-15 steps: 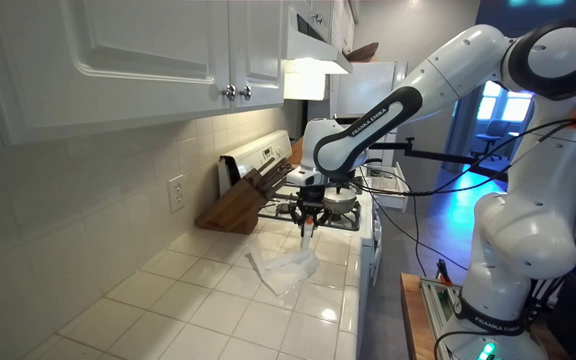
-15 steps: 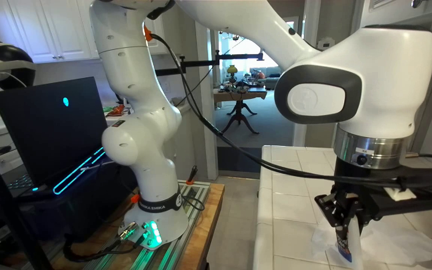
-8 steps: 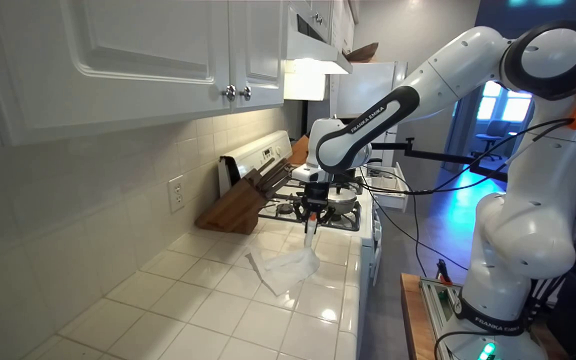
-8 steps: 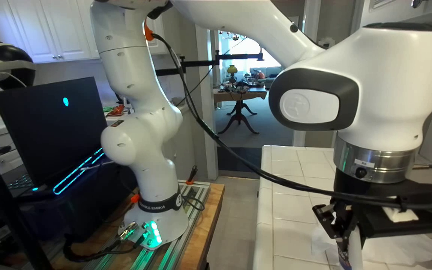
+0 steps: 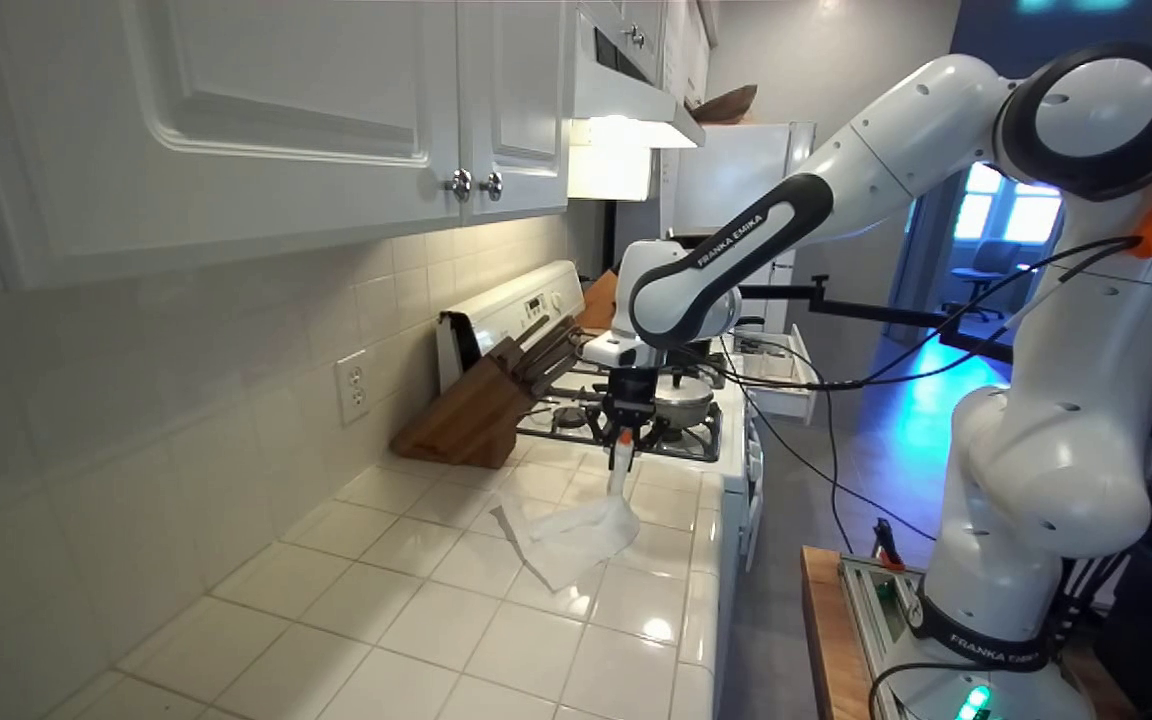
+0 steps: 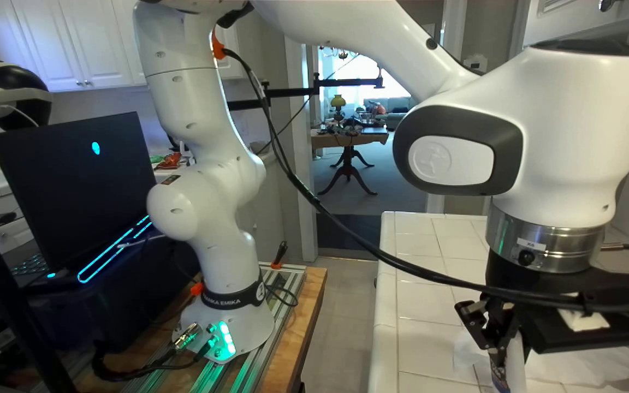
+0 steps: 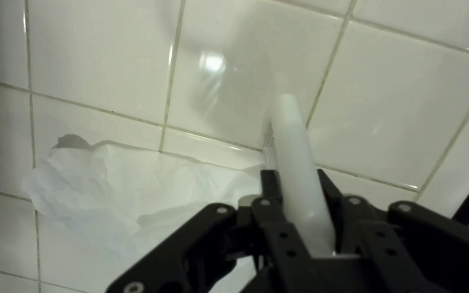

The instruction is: Pour the glue onto the paper towel

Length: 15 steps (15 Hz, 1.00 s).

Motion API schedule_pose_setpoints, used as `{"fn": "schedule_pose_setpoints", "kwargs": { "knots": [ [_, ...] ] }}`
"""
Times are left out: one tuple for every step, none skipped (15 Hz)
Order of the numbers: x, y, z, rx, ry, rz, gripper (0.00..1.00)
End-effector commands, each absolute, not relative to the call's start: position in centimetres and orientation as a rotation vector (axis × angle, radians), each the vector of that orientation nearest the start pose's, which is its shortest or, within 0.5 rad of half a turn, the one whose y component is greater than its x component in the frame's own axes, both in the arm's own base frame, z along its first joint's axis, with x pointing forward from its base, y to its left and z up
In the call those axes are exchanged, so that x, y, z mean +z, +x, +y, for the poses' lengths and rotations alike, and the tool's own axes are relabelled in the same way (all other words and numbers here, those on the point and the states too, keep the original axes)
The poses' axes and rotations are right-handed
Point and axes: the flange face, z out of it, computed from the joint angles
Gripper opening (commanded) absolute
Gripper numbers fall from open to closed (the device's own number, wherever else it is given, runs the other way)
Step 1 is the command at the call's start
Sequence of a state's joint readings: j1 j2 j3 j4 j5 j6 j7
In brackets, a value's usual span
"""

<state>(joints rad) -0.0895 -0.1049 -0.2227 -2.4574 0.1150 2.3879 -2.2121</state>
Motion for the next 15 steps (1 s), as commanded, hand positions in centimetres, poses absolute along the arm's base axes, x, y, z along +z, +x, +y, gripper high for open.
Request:
{"fn": "schedule_pose_setpoints", "kwargs": {
  "knots": [
    [32.6,44.9,-15.2,0.182,1.935,2.497,0.06],
    [32.5,45.0,-15.2,0.161,1.929,2.5,0.06],
    [32.2,45.0,-15.3,0.147,1.925,2.505,0.06],
    [32.0,45.1,-15.4,0.146,1.928,2.509,0.06],
    [31.9,45.1,-15.5,0.147,1.929,2.515,0.06],
    [31.8,45.2,-15.6,0.149,1.925,2.522,0.06],
    [31.6,45.2,-15.6,0.155,1.918,2.533,0.06],
    [31.5,45.3,-15.7,0.162,1.911,2.545,0.06],
    [31.3,45.4,-15.8,0.17,1.907,2.558,0.06],
    [31.1,45.4,-15.9,0.175,1.9,2.568,0.06],
    [31.0,45.5,-16.0,0.178,1.895,2.577,0.06],
    [31.0,45.5,-16.2,0.183,1.889,2.581,0.06],
    [30.9,45.6,-16.3,0.185,1.882,2.587,0.06],
    [30.9,45.7,-16.3,0.189,1.876,2.593,0.06],
    [30.8,45.7,-16.4,0.183,1.873,2.593,0.06]
  ]
}}
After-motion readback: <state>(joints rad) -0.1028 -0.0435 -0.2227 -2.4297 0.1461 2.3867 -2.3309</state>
